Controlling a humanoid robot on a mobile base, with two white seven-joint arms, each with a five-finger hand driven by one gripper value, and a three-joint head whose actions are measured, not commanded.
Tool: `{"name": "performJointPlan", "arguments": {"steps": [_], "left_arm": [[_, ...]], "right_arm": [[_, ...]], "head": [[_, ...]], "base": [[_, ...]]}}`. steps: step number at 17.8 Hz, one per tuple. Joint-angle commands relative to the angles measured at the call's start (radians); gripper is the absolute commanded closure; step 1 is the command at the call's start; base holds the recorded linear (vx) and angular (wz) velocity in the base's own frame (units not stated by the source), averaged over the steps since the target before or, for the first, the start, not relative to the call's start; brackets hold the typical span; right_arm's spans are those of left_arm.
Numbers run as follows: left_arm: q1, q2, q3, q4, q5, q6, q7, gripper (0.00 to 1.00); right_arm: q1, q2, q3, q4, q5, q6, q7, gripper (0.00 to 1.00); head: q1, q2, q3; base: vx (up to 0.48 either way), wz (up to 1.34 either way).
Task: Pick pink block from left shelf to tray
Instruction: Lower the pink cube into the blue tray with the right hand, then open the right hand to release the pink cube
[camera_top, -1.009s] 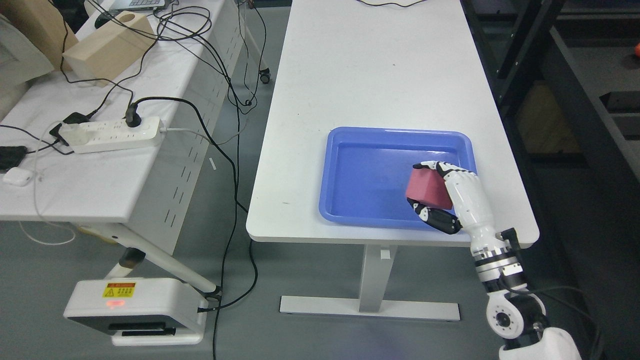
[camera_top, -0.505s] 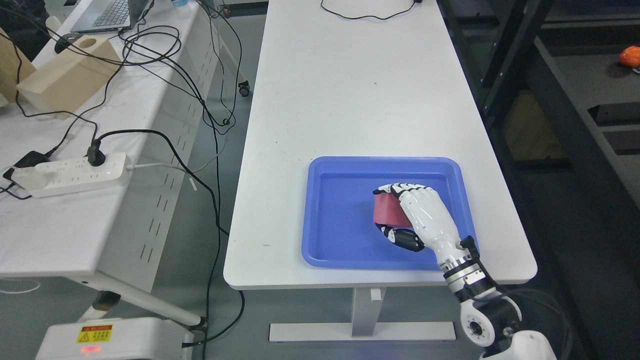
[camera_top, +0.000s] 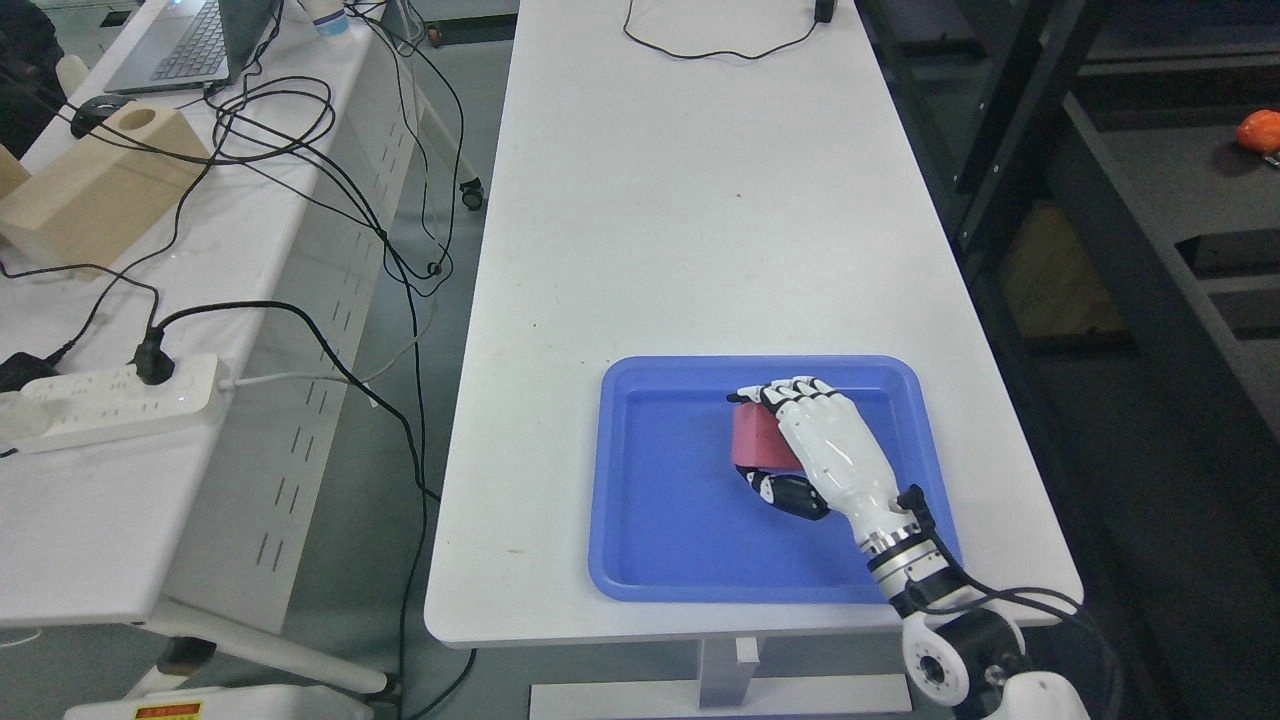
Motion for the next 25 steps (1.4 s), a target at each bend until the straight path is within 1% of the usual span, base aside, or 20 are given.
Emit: {"name": "performJointPlan", "arguments": {"steps": [1, 3, 8, 9, 10, 12, 14, 15, 17, 19, 21, 25], "left_arm": [[0.020, 0.018, 0.000, -0.017, 0.000, 0.000, 0.000, 0.00], [0.020, 0.018, 0.000, -0.017, 0.000, 0.000, 0.000, 0.00], [0.020, 0.018, 0.000, -0.017, 0.000, 0.000, 0.000, 0.00], [0.020, 0.018, 0.000, -0.017, 0.000, 0.000, 0.000, 0.00], [0.020, 0.018, 0.000, -0.017, 0.000, 0.000, 0.000, 0.00], [0.020, 0.018, 0.000, -0.017, 0.000, 0.000, 0.000, 0.00], [0.020, 0.018, 0.000, -0.017, 0.000, 0.000, 0.000, 0.00], [0.020, 0.018, 0.000, -0.017, 0.000, 0.000, 0.000, 0.00], [0.020, 0.018, 0.000, -0.017, 0.000, 0.000, 0.000, 0.00], [0.020, 0.018, 0.000, -0.017, 0.000, 0.000, 0.000, 0.00], [0.020, 0.018, 0.000, -0.017, 0.000, 0.000, 0.000, 0.00], [0.020, 0.018, 0.000, -0.017, 0.000, 0.000, 0.000, 0.00]], "right_arm": [[0.011, -0.011, -0.033, -0.001, -0.070, 0.002, 0.001, 0.26], [0.011, -0.020, -0.068, -0.001, -0.110, 0.001, 0.003, 0.23], [0.014, -0.066, -0.103, -0.001, -0.197, -0.002, 0.003, 0.19], [0.015, -0.073, -0.105, -0.001, -0.212, -0.002, 0.003, 0.18], [0.020, -0.080, -0.114, -0.001, -0.249, -0.002, 0.003, 0.13], [0.020, -0.078, -0.160, -0.001, -0.378, -0.005, 0.001, 0.02], [0.018, -0.080, -0.195, -0.001, -0.601, -0.012, 0.001, 0.01], [0.015, -0.080, -0.214, -0.001, -0.690, -0.018, 0.003, 0.01], [0.017, -0.077, -0.232, 0.000, -0.940, -0.097, 0.015, 0.01], [0.021, -0.066, -0.260, -0.001, -1.069, -0.114, 0.018, 0.01], [0.026, -0.064, -0.274, -0.001, -1.130, -0.114, 0.038, 0.01], [0.041, -0.057, -0.292, -0.001, -1.197, -0.113, 0.116, 0.00]], "head": [[0.0000, 0.000, 0.000], [0.0000, 0.000, 0.000], [0.0000, 0.000, 0.000], [0.0000, 0.000, 0.000], [0.0000, 0.000, 0.000], [0.0000, 0.000, 0.000], [0.0000, 0.000, 0.000], [0.0000, 0.000, 0.000], [0.0000, 0.000, 0.000], [0.0000, 0.000, 0.000], [0.0000, 0.000, 0.000], [0.0000, 0.000, 0.000]], "base": [[0.072, -0.02], [0.055, 0.00], [0.011, 0.00], [0.000, 0.00], [0.000, 0.00], [0.000, 0.00], [0.000, 0.00], [0.000, 0.00], [0.000, 0.00], [0.000, 0.00], [0.000, 0.00], [-0.004, 0.00]]}}
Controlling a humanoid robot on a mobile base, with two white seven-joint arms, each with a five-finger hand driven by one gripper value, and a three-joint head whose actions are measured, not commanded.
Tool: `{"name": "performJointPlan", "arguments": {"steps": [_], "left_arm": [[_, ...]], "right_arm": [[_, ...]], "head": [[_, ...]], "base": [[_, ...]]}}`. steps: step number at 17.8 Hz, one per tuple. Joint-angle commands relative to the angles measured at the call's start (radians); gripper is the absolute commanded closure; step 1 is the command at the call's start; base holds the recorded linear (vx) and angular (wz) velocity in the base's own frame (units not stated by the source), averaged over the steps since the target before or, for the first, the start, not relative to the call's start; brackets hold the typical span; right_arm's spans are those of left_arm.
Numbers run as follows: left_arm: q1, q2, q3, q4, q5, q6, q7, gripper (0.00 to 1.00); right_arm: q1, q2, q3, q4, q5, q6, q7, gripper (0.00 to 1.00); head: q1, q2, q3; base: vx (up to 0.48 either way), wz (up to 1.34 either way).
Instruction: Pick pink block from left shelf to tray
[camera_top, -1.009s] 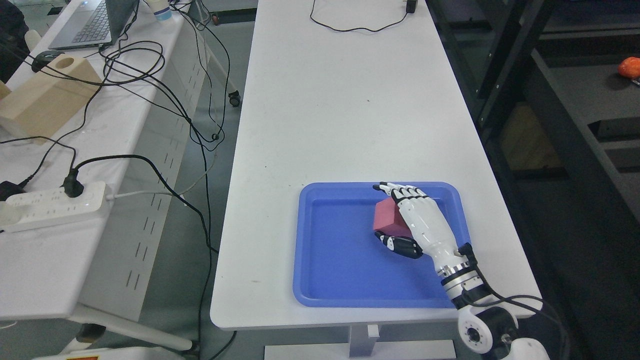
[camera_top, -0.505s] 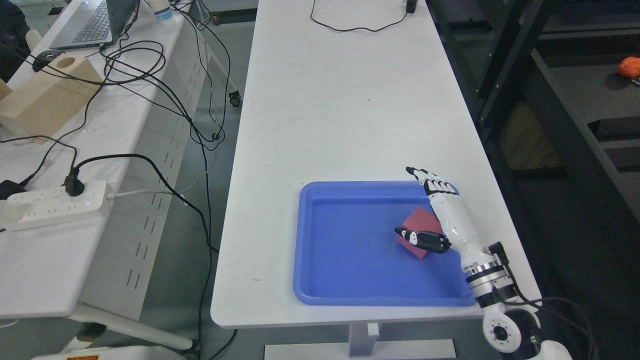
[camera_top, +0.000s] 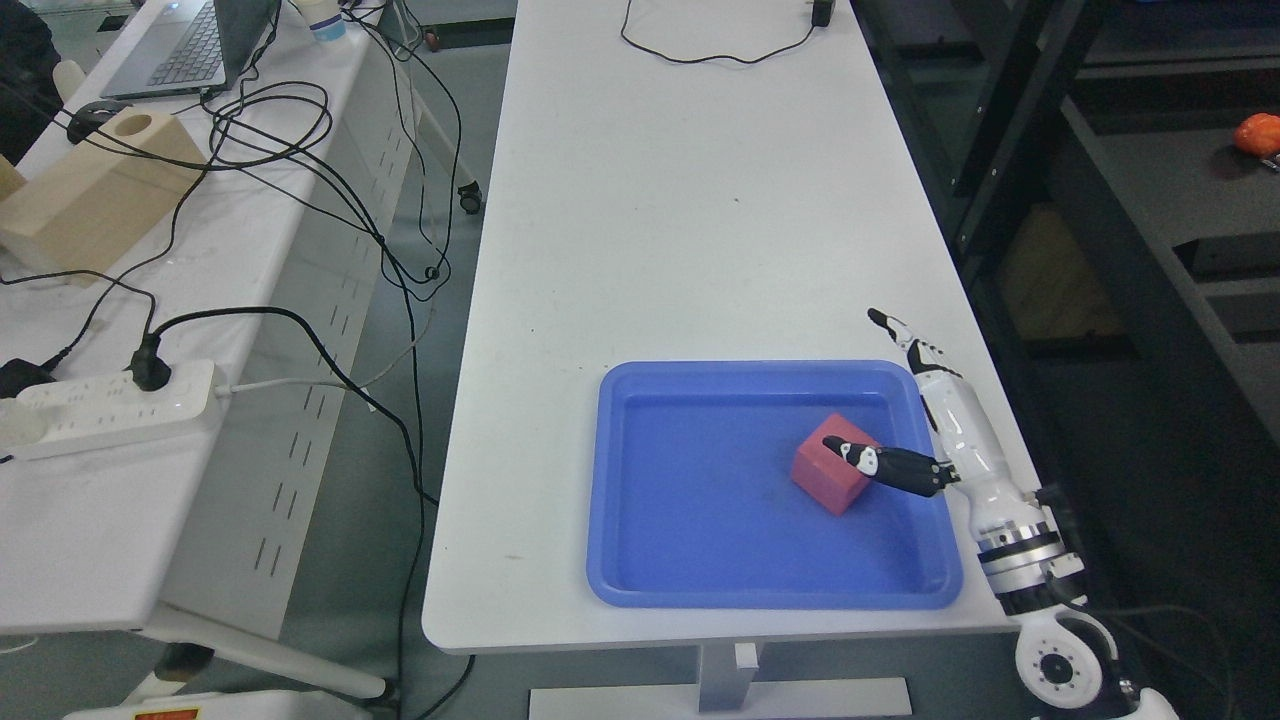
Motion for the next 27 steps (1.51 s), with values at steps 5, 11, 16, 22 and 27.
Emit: {"name": "performJointPlan", "arguments": {"steps": [5, 11, 16, 22, 27], "left_arm": [[0.020, 0.017, 0.000, -0.017, 0.000, 0.000, 0.000, 0.00], [0.020, 0.017, 0.000, -0.017, 0.000, 0.000, 0.000, 0.00], [0.020, 0.017, 0.000, -0.017, 0.000, 0.000, 0.000, 0.00], [0.020, 0.017, 0.000, -0.017, 0.000, 0.000, 0.000, 0.00], [0.020, 0.017, 0.000, -0.017, 0.000, 0.000, 0.000, 0.00]], "right_arm": [[0.018, 0.004, -0.097, 0.000, -0.677, -0.007, 0.061, 0.00], [0.020, 0.004, -0.129, 0.000, -0.683, -0.007, 0.061, 0.00], [0.034, -0.010, -0.133, 0.000, -0.709, 0.006, 0.063, 0.00], [0.017, -0.008, -0.171, 0.001, -0.709, 0.254, 0.169, 0.00], [0.012, -0.016, -0.166, 0.001, -0.689, 0.289, 0.189, 0.00]], "head": [[0.0000, 0.000, 0.000], [0.0000, 0.000, 0.000], [0.0000, 0.000, 0.000], [0.0000, 0.000, 0.000], [0.0000, 0.000, 0.000]], "base": [[-0.036, 0.00], [-0.099, 0.03], [-0.153, 0.04], [-0.167, 0.05], [-0.170, -0.06]]}}
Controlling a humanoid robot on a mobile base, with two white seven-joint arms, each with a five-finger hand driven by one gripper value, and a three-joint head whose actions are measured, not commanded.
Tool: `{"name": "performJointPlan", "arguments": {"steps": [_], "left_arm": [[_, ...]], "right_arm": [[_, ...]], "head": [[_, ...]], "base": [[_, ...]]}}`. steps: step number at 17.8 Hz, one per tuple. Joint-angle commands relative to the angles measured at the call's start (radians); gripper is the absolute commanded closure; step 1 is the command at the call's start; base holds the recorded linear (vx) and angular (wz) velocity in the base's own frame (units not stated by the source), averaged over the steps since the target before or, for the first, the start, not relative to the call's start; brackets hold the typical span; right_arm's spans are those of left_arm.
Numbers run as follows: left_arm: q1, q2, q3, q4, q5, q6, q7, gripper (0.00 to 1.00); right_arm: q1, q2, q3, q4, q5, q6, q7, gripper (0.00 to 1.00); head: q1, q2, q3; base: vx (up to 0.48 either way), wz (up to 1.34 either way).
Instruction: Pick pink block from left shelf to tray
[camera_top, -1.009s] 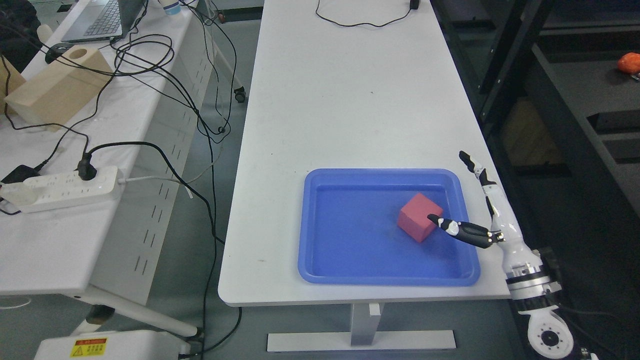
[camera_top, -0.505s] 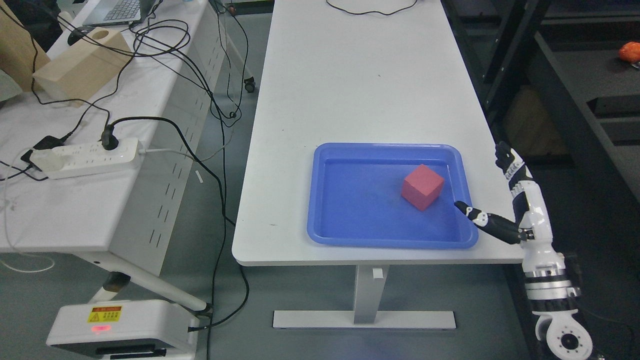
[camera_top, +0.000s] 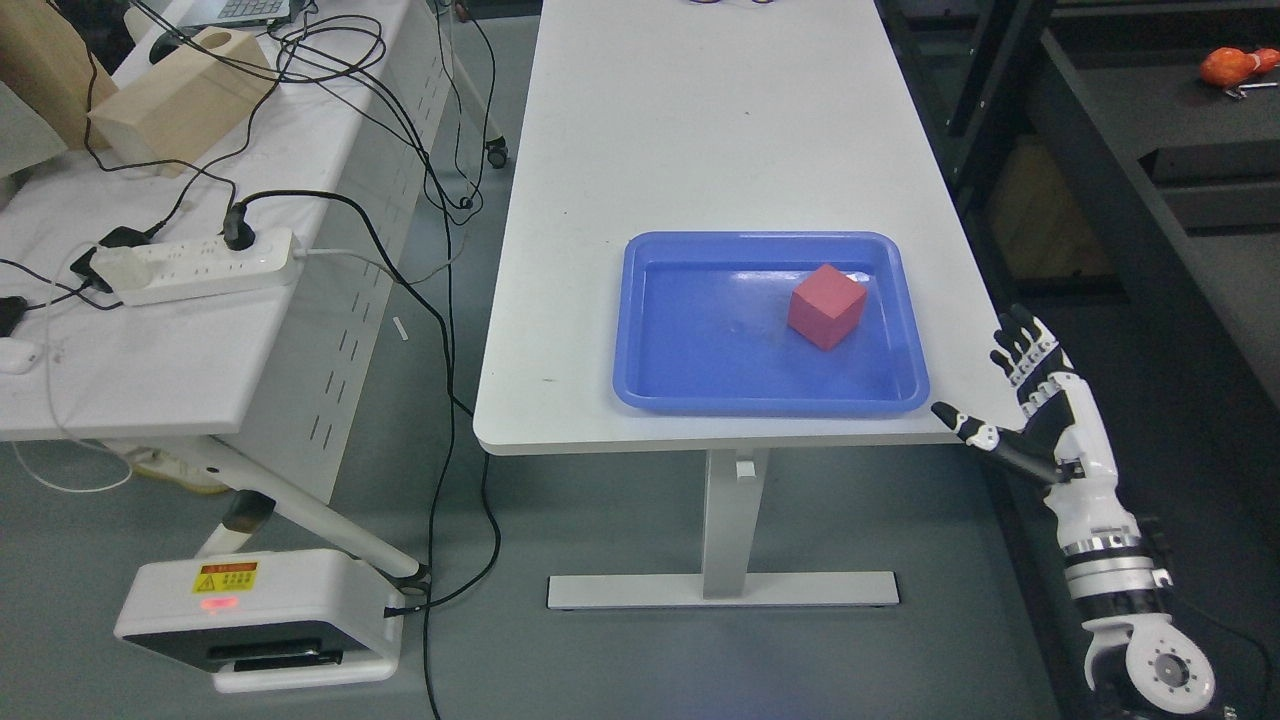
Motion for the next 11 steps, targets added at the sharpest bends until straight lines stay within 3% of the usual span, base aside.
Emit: {"name": "performJointPlan", "arguments": {"steps": [1, 4, 11], "left_arm": [[0.020, 0.017, 0.000, -0.017, 0.000, 0.000, 0.000, 0.00], [0.020, 0.017, 0.000, -0.017, 0.000, 0.000, 0.000, 0.00], [0.020, 0.017, 0.000, -0.017, 0.000, 0.000, 0.000, 0.00]], "right_arm": [[-0.005, -0.010, -0.022, 0.001, -0.006, 0.040, 0.046, 0.00], [-0.002, -0.007, -0.015, 0.001, 0.077, 0.039, 0.083, 0.00], [0.005, -0.001, -0.012, 0.009, 0.077, 0.032, 0.083, 0.00]], "head": [[0.0000, 0.000, 0.000], [0.0000, 0.000, 0.000], [0.0000, 0.000, 0.000]], "base": [[-0.154, -0.05], [-0.131, 0.01], [-0.076, 0.12]]}}
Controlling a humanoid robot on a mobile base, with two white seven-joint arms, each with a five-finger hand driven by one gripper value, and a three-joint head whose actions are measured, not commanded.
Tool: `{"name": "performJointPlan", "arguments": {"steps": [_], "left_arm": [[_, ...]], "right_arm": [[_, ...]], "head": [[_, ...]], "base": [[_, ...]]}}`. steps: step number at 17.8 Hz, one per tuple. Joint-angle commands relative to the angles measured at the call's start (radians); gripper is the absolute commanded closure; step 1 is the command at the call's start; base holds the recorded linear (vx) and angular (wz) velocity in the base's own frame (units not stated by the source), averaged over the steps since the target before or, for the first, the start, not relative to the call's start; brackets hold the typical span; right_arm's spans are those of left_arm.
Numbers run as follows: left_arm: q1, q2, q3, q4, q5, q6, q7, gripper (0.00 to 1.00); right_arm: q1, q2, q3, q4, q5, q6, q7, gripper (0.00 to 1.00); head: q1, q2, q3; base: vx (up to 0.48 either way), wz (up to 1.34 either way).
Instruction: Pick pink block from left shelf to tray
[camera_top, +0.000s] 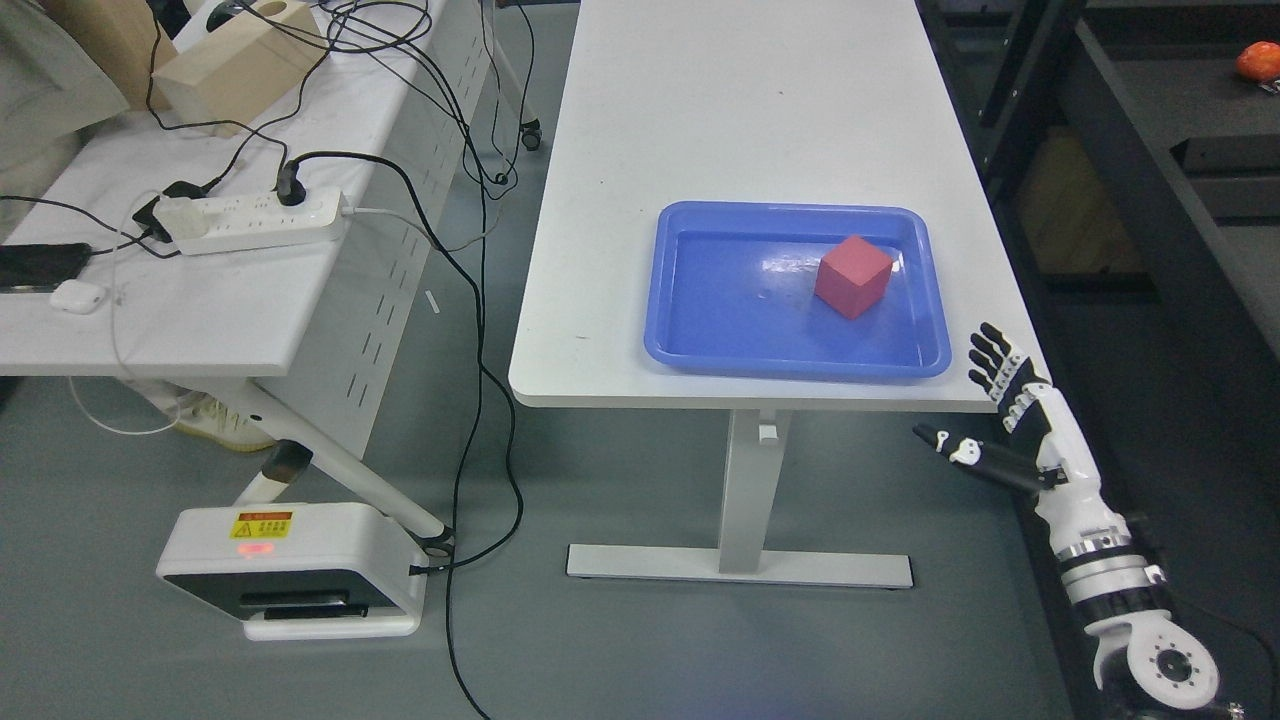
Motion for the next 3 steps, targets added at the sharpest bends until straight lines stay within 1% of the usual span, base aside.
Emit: {"name": "performJointPlan", "arguments": {"steps": [1, 3], "left_arm": [[0.020, 0.017, 0.000, -0.017, 0.000, 0.000, 0.000, 0.00], [0.020, 0.017, 0.000, -0.017, 0.000, 0.000, 0.000, 0.00]], "right_arm": [[0.005, 0.003, 0.001, 0.005, -0.007, -0.006, 0.000, 0.00], [0.009, 0.003, 0.002, 0.005, -0.009, -0.006, 0.000, 0.00]], "head": [[0.0000, 0.000, 0.000], [0.0000, 0.000, 0.000]], "base": [[-0.013, 0.02], [-0.006, 0.01]]}}
